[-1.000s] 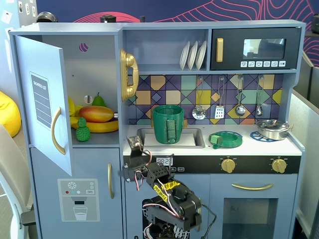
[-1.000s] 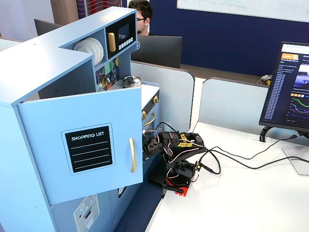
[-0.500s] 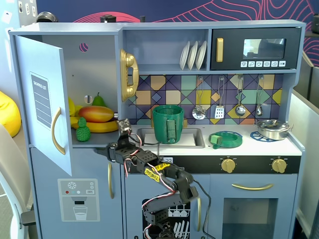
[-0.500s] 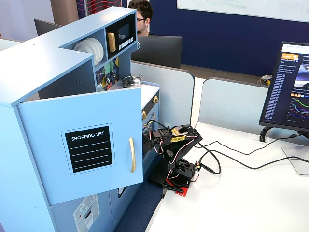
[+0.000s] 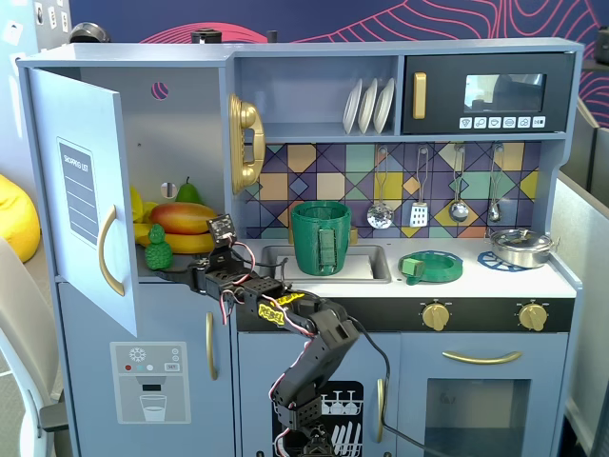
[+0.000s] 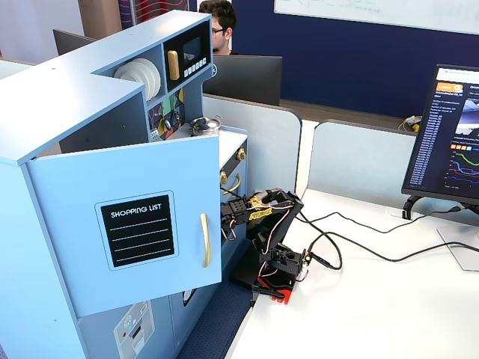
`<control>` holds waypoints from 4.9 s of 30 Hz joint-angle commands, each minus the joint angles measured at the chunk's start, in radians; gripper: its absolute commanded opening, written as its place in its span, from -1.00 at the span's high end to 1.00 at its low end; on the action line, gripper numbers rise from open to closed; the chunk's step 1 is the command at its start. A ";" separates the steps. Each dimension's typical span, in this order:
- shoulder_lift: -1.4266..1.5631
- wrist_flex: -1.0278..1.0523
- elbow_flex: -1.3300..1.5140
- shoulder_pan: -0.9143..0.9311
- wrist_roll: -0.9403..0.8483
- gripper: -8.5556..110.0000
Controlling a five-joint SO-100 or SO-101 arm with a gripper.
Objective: Pick up the green pineapple from the left cabinet and place it in the green recipient
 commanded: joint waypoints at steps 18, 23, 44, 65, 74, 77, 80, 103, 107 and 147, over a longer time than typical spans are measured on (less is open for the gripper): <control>-0.356 -0.140 -0.333 0.025 -0.011 0.16; -0.428 -0.150 -0.430 0.023 0.000 0.16; -0.603 -0.114 -0.624 -0.011 0.005 0.18; -0.666 0.018 -0.707 0.009 -0.025 0.86; -0.176 0.089 -0.344 -0.005 -0.221 0.86; 0.083 0.187 -0.181 -0.012 -0.230 0.86; 0.307 0.319 -0.095 -0.002 -0.209 0.86; 0.011 0.408 -0.617 0.699 -0.057 0.86; -0.169 0.370 -0.747 0.710 -0.066 0.86; 0.548 0.680 -0.089 0.727 0.064 -0.03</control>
